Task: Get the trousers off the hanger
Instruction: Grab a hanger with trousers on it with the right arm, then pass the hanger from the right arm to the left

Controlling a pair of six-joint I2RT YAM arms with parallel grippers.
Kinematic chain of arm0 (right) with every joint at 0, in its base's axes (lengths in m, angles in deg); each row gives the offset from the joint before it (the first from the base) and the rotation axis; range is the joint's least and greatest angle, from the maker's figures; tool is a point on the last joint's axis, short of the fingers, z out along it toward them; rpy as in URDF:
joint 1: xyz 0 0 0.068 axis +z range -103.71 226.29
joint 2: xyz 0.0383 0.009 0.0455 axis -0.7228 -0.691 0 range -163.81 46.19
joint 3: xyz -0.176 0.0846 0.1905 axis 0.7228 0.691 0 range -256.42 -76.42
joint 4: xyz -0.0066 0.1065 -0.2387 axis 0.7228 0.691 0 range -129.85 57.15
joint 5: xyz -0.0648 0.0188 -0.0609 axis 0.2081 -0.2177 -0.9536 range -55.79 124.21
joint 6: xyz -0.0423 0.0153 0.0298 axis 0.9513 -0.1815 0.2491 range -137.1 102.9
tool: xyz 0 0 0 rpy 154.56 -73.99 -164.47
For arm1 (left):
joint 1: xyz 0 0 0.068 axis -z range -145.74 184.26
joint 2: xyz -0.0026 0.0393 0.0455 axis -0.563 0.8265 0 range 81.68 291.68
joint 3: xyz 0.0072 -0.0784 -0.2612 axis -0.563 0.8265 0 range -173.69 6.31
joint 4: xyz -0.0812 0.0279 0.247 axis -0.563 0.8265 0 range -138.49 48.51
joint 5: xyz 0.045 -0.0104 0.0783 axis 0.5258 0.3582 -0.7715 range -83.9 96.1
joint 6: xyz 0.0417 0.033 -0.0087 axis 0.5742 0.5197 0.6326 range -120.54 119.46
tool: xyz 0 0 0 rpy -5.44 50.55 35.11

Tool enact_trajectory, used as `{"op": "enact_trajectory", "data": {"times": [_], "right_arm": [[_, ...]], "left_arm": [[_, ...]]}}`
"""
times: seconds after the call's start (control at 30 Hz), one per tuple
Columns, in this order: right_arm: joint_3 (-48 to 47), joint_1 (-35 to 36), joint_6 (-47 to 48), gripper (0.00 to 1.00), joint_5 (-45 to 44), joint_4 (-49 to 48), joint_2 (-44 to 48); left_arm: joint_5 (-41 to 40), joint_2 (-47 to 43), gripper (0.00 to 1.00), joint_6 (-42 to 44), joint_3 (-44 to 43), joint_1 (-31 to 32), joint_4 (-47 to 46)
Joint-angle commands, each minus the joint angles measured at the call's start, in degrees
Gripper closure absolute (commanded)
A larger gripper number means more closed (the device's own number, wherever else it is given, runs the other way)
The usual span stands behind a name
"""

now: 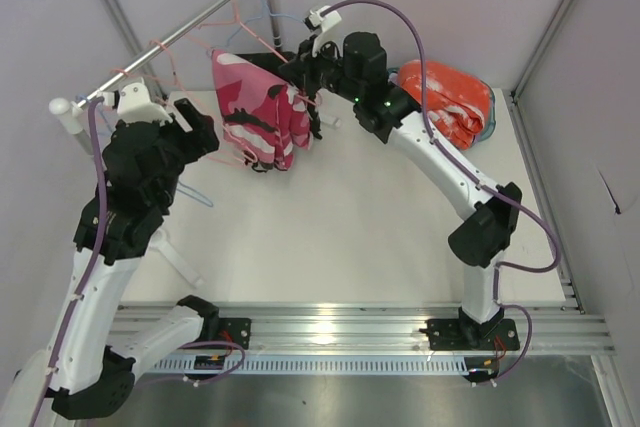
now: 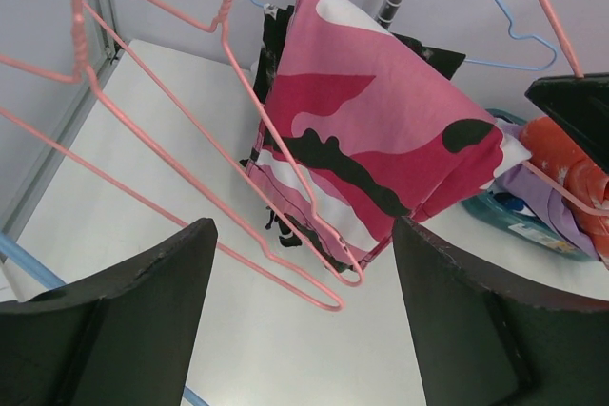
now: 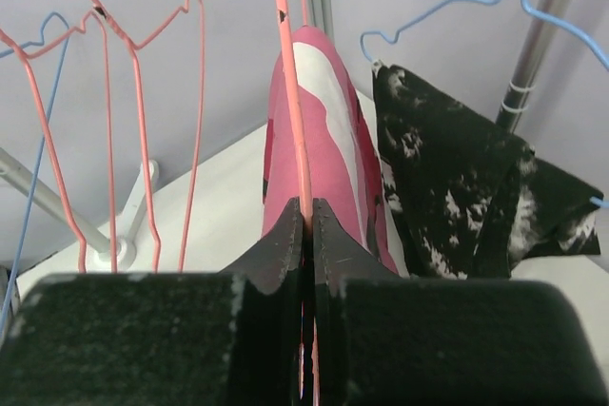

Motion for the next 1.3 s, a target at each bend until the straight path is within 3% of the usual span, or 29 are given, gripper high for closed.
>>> {"op": "enact_trajectory", "data": {"times": [0.0,0.33,0.47,0.57,0.73,1.0,1.27], "right_arm": [[1.7,-0.4,-1.6,1.00,-1.4,-15.8,9.1],[17.2,-0.5,-1.0,1.00,-6.8,-15.0,19.3],[26.7,-0.3,-2.5,1.00,-7.6,-17.7,28.0],[34.6,0.0,-2.6,1.00,-8.0,-21.2,34.0],[42.3,0.2,-4.6,1.00,-9.2,-23.0,40.9],[49.9,1.0,-6.5,1.00,-11.4,-23.4,48.7],[53.1,2.5,-5.7,1.00,-16.7,-19.0,55.0]], "left_arm": [[1.8,0.5,0.19,0.5,-0.9,-0.5,-3.0],[9.0,3.2,0.18,-2.4,-1.8,-0.6,-5.8],[18.6,6.6,0.16,-8.5,-3.5,-0.6,-9.0],[21.0,8.0,0.15,-14.2,-2.9,-0.6,-11.5],[30.5,11.6,0.14,-22.7,-0.9,0.5,-21.3],[27.8,17.7,0.16,-28.4,-1.3,12.7,-29.7],[24.7,21.5,0.20,-32.6,2.3,18.8,-43.2]]}}
